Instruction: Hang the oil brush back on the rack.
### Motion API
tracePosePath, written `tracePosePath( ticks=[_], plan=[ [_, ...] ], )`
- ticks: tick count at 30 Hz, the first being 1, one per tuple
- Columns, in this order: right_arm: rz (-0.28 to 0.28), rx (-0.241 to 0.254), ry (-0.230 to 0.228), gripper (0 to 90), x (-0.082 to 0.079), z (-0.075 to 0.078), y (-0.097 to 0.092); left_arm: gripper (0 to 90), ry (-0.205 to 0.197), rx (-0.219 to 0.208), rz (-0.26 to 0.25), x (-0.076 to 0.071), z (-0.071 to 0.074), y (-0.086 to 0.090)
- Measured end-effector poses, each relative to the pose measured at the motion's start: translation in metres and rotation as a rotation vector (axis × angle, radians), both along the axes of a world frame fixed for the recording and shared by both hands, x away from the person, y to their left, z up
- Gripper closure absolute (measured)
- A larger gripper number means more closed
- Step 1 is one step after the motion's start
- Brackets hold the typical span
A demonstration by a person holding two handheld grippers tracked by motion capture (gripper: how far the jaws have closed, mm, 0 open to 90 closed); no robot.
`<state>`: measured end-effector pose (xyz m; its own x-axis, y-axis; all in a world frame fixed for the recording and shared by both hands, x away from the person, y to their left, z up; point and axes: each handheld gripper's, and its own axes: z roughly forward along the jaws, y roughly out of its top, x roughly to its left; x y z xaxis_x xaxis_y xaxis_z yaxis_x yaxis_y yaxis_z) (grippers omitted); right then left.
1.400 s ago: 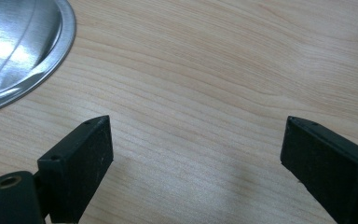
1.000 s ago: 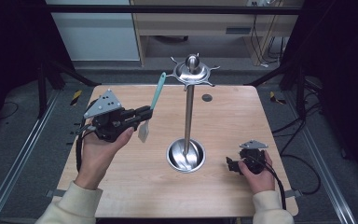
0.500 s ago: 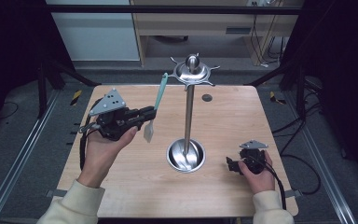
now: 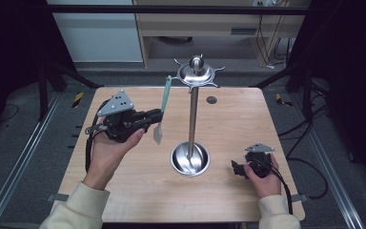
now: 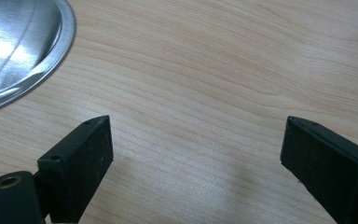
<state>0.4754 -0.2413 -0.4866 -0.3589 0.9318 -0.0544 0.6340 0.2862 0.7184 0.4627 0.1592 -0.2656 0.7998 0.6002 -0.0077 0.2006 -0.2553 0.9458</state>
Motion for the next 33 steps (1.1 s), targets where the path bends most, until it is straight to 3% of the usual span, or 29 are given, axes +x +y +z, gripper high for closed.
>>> tracePosePath(
  ticks=[30, 33],
  plan=[
    [0.002, 0.001, 0.004, 9.8, 0.0000, -0.0001, -0.0001, 81.5, 0.001, 0.009, 0.011, 0.0072, -0.0003, 0.0001],
    [0.001, -0.001, 0.002, 9.8, 0.0000, -0.0003, 0.0000, 81.5, 0.015, 0.008, 0.007, 0.0066, -0.0003, 0.0008]
  ],
)
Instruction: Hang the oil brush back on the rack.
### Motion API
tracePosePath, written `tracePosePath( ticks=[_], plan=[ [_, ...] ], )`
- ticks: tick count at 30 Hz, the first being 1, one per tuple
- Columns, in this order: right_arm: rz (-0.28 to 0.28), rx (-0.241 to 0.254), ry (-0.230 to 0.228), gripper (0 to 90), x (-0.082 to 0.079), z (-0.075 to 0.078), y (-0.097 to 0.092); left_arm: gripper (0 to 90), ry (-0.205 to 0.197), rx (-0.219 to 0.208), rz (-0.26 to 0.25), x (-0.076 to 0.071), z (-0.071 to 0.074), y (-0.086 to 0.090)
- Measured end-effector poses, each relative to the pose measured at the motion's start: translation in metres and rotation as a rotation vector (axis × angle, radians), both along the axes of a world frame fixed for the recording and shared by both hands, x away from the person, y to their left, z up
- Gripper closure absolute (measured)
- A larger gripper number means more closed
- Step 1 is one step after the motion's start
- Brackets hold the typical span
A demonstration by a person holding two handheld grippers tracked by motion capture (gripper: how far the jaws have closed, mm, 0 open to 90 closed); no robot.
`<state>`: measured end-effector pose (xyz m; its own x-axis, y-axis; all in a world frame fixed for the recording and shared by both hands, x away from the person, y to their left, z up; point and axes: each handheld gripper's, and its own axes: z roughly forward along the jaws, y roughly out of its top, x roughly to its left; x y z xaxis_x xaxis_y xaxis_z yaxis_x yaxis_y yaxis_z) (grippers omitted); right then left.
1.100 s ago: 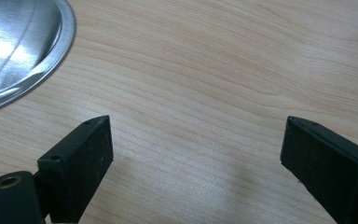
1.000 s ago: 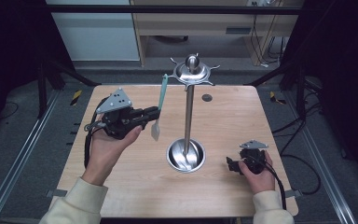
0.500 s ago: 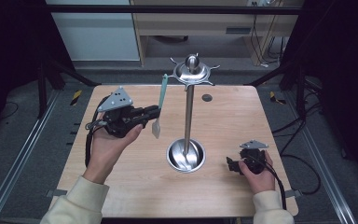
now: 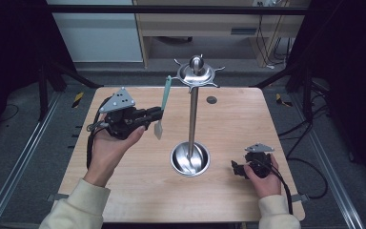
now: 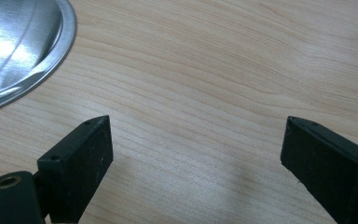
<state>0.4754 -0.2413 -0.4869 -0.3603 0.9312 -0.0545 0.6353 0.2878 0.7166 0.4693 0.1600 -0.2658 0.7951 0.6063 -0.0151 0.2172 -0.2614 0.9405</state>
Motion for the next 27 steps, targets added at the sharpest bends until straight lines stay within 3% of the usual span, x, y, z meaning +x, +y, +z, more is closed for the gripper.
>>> tracePosePath(
  ticks=[3, 7, 15, 17, 22, 27],
  plan=[
    [0.000, 0.000, 0.000, 9.8, 0.000, 0.000, 0.000, 81.9, 0.005, -0.005, 0.000, 0.001, 0.000, 0.001],
    [-0.001, -0.002, -0.001, 9.8, 0.000, 0.000, 0.000, 83.1, 0.040, -0.018, -0.007, 0.001, -0.002, 0.003],
    [-0.001, 0.001, 0.001, 9.8, 0.000, 0.000, 0.000, 78.2, 0.031, 0.015, 0.008, -0.001, -0.001, 0.006],
    [-0.001, 0.003, 0.001, 9.8, 0.000, 0.000, 0.000, 75.1, 0.010, 0.035, 0.026, -0.002, 0.000, 0.008],
    [-0.002, -0.002, 0.002, 9.8, 0.000, 0.000, 0.000, 59.0, -0.020, 0.110, 0.059, -0.010, 0.003, 0.010],
    [-0.003, 0.001, 0.001, 9.8, 0.000, 0.000, 0.001, 38.8, -0.009, 0.128, 0.090, -0.015, 0.001, 0.013]
  ],
)
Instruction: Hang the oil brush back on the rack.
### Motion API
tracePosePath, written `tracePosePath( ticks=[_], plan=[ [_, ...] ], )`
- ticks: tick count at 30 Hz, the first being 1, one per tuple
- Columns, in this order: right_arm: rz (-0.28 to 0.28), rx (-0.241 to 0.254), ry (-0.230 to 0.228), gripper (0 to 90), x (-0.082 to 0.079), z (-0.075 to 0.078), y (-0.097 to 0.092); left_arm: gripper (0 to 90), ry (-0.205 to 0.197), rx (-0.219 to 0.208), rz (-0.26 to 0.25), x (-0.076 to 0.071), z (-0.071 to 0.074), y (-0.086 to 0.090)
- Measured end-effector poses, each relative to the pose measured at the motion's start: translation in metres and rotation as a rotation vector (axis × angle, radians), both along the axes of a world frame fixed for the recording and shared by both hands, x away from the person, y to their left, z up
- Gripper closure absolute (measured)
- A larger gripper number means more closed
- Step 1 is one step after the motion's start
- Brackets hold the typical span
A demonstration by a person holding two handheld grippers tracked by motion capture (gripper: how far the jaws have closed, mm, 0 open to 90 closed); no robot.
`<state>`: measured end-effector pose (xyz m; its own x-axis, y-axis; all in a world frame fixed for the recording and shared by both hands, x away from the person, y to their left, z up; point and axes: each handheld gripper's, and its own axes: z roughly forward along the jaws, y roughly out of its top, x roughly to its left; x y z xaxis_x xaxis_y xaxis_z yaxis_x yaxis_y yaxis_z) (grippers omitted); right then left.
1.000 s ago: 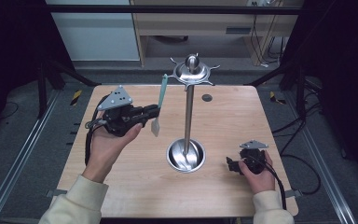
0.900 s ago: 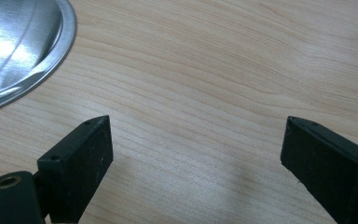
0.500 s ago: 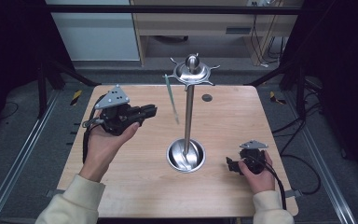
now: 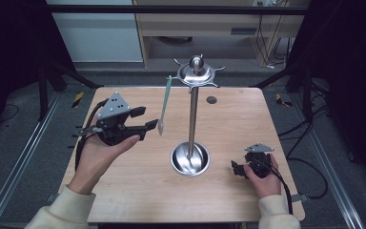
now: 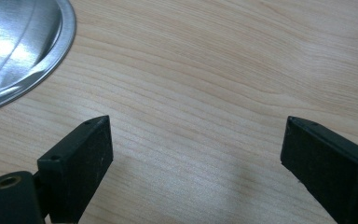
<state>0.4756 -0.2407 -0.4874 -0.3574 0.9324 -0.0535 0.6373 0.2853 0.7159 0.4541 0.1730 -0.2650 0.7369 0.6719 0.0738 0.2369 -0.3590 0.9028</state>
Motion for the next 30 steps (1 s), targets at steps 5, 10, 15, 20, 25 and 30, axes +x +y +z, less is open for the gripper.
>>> tracePosePath(
  ticks=[5, 10, 15, 20, 25, 30],
  plan=[
    [0.000, 0.001, 0.001, 9.8, 0.000, 0.000, 0.000, 19.2, 0.035, -0.002, 0.016, -0.001, -0.003, 0.003],
    [0.001, -0.001, -0.005, 9.7, 0.000, 0.001, -0.001, 10.0, 0.047, 0.019, 0.039, -0.004, -0.003, 0.003],
    [-0.003, -0.003, -0.007, 9.7, 0.000, 0.001, -0.001, 6.4, 0.048, 0.046, 0.037, -0.008, -0.003, 0.002],
    [-0.002, -0.003, -0.004, 9.7, -0.001, 0.001, -0.001, 4.3, 0.022, 0.076, 0.043, -0.012, -0.005, 0.003],
    [-0.005, -0.001, -0.006, 9.7, -0.001, 0.002, -0.002, 3.6, 0.015, 0.110, 0.032, -0.015, -0.010, 0.003],
    [-0.006, -0.004, -0.007, 9.7, -0.001, 0.002, -0.002, 3.1, 0.030, 0.136, 0.014, -0.019, -0.019, 0.003]
  ],
)
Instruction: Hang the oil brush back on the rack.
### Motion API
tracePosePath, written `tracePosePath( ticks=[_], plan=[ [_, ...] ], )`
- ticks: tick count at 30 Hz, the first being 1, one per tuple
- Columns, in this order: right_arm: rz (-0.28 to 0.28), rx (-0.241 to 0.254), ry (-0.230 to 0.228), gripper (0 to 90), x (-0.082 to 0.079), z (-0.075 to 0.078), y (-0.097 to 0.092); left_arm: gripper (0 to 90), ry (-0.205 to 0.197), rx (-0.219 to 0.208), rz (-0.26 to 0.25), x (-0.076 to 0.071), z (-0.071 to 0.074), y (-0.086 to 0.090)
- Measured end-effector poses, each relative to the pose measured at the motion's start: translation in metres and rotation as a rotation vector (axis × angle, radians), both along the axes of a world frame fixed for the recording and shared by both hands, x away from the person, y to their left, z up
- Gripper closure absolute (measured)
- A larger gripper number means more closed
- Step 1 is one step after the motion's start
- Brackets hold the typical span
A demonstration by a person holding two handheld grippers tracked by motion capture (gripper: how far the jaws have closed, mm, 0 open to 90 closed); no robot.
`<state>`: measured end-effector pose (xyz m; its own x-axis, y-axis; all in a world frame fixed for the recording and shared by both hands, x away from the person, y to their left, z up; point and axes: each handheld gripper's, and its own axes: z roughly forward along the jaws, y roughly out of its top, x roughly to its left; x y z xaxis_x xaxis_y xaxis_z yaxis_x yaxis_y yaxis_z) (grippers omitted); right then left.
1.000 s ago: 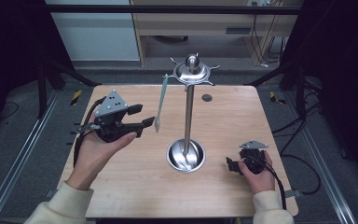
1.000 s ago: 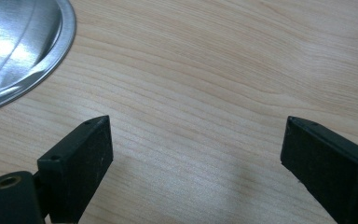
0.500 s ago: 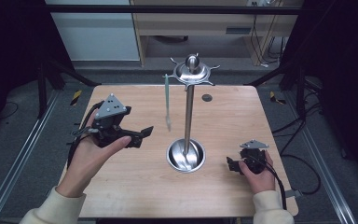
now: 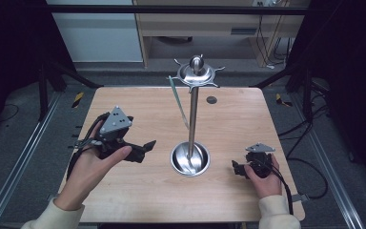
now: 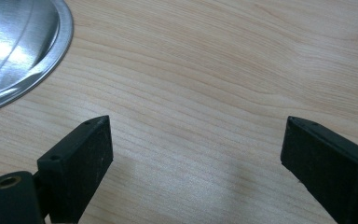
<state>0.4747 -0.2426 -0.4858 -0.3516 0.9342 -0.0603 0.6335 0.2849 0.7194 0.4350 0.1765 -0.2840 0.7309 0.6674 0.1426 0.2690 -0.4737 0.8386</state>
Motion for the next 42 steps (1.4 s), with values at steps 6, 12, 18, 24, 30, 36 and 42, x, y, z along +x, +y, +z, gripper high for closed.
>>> tracePosePath(
  ticks=[6, 12, 18, 24, 30, 36, 42],
  plan=[
    [-0.003, 0.004, 0.001, 9.7, -0.001, 0.000, 0.000, 3.0, 0.010, 0.028, 0.005, 0.000, -0.016, 0.002],
    [-0.010, 0.011, 0.001, 9.7, -0.001, 0.000, -0.001, 3.0, 0.013, 0.049, 0.021, 0.002, -0.033, 0.008],
    [-0.009, 0.011, 0.002, 9.6, -0.001, 0.000, -0.001, 3.0, 0.045, 0.071, 0.032, 0.005, -0.055, 0.012],
    [-0.010, 0.005, 0.005, 9.6, -0.001, -0.001, -0.001, 3.0, 0.069, 0.086, 0.040, 0.008, -0.075, 0.015],
    [-0.008, 0.004, 0.008, 9.6, -0.001, -0.001, 0.000, 3.1, 0.104, 0.122, 0.045, 0.010, -0.096, 0.018],
    [-0.005, 0.000, 0.006, 9.6, -0.001, -0.002, 0.000, 3.1, 0.131, 0.133, 0.034, 0.014, -0.117, 0.024],
    [-0.006, 0.001, 0.006, 9.6, -0.001, -0.001, -0.001, 3.6, 0.155, 0.134, 0.056, 0.017, -0.137, 0.035]
  ],
)
